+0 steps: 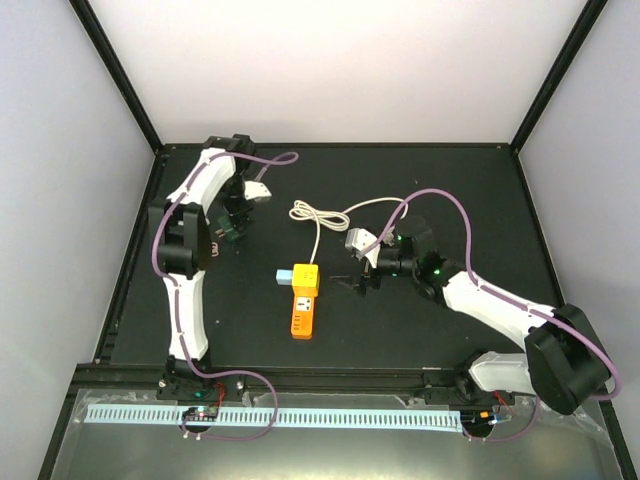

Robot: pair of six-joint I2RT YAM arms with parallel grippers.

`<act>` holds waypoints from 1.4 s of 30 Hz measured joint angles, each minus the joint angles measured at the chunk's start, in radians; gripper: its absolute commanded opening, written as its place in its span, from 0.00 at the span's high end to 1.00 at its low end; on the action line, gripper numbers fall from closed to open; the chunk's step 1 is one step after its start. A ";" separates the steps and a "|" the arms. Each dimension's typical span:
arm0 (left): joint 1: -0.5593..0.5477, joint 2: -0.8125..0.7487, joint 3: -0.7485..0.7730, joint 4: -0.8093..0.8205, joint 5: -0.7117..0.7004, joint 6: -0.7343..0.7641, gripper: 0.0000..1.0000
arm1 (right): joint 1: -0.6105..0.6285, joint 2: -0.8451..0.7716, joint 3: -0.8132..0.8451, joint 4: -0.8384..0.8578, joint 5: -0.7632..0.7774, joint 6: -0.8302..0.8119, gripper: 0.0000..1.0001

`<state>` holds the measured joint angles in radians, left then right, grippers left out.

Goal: Pull the plug off the socket

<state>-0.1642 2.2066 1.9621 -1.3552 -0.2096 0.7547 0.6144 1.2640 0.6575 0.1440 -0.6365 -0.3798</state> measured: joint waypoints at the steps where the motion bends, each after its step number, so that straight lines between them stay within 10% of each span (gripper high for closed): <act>1: 0.000 -0.014 0.003 -0.002 0.016 0.000 0.01 | 0.000 0.000 0.001 -0.004 0.000 0.000 0.00; 21: 0.027 -0.555 -0.257 0.181 0.557 -0.062 0.01 | 0.000 0.049 0.124 -0.129 -0.115 0.031 0.00; 42: 0.032 -1.096 -0.811 0.636 0.724 -0.305 0.01 | 0.000 0.285 0.391 -0.465 -0.158 -0.145 0.00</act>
<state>-0.1322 1.1103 1.1511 -0.7189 0.5144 0.4500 0.6144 1.5490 1.0481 -0.3214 -0.7944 -0.5243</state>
